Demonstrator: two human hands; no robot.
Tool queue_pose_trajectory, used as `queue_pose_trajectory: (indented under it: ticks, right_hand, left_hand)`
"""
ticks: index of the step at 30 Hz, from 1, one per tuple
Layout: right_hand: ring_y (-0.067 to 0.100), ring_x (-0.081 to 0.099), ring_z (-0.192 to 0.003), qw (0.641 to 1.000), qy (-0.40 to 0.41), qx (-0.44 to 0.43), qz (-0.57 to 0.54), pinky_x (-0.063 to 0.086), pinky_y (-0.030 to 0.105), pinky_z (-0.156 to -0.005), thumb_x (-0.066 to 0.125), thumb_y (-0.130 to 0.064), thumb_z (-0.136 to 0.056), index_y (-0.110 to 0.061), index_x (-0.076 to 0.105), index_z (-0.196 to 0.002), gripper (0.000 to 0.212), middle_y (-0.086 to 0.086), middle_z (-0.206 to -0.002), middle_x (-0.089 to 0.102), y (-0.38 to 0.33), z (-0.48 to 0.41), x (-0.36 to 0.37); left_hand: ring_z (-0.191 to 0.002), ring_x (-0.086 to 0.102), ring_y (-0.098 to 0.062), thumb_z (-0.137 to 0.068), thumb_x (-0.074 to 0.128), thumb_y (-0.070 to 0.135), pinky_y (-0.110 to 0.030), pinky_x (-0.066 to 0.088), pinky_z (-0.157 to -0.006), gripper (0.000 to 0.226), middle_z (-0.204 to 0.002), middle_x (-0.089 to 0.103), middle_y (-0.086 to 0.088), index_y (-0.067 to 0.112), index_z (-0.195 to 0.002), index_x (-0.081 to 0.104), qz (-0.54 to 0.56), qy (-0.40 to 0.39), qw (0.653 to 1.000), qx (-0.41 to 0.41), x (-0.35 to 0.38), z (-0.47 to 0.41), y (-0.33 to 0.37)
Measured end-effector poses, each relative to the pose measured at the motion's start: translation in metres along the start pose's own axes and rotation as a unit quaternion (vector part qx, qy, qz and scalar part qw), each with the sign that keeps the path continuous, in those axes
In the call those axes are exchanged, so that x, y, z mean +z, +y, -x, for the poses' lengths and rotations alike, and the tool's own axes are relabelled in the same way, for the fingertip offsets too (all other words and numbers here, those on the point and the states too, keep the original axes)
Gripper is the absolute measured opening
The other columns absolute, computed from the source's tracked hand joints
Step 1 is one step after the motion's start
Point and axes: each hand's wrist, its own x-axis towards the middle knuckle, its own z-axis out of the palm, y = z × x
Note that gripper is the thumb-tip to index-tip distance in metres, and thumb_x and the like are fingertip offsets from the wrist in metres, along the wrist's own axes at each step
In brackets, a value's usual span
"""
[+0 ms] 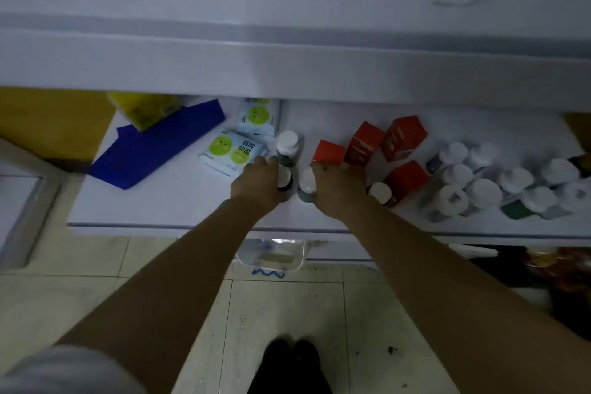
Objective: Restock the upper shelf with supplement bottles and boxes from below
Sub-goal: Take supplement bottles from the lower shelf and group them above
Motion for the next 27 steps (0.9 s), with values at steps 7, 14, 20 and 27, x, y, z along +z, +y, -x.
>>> queue_pose_trajectory:
  ticks: [7, 14, 20, 27]
  right_hand:
    - [0.031, 0.061, -0.101, 0.998, 0.022, 0.029, -0.05, 0.038, 0.035, -0.07, 0.054, -0.024, -0.093, -0.016, 0.036, -0.133, 0.044, 0.012, -0.114, 0.061, -0.002, -0.017, 0.009]
    - [0.031, 0.054, -0.115, 0.997, 0.012, 0.006, -0.072, 0.045, 0.038, -0.085, 0.054, -0.018, -0.093, -0.008, 0.041, -0.131, 0.041, 0.013, -0.13, 0.05, 0.003, -0.008, 0.001]
    - [0.028, 0.054, -0.111, 0.951, 0.056, -0.008, -0.305, 0.04, 0.029, -0.085, 0.061, -0.016, -0.089, -0.005, 0.054, -0.122, 0.036, 0.013, -0.121, 0.056, 0.007, 0.029, -0.023]
    - [0.03, 0.064, -0.096, 0.804, 0.06, 0.071, -0.587, 0.048, 0.036, -0.08, 0.068, -0.026, -0.084, 0.003, 0.062, -0.106, 0.037, 0.024, -0.103, 0.066, 0.004, 0.085, -0.058]
  left_hand:
    - [-0.12, 0.05, -0.032, -0.084, 0.066, 0.02, -0.042, 0.044, -0.095, 0.057, -0.128, 0.05, -0.014, 0.012, -0.134, 0.041, 0.013, -0.013, 1.0, 0.005, 0.014, -0.019, -0.001]
    - [-0.105, 0.057, -0.03, -0.08, 0.069, 0.013, -0.038, 0.047, -0.088, 0.038, -0.111, 0.059, -0.012, 0.009, -0.113, 0.052, 0.103, 0.022, 0.994, -0.033, 0.011, -0.007, -0.002]
    - [-0.091, 0.053, -0.021, -0.075, 0.073, 0.005, -0.027, 0.043, -0.074, 0.039, -0.098, 0.056, -0.006, 0.013, -0.1, 0.045, 0.361, 0.025, 0.93, -0.058, -0.009, 0.03, 0.006]
    - [-0.105, 0.061, -0.025, -0.082, 0.069, 0.014, -0.031, 0.049, -0.084, 0.033, -0.109, 0.066, -0.008, 0.015, -0.115, 0.062, 0.612, -0.009, 0.789, -0.051, -0.048, 0.102, 0.012]
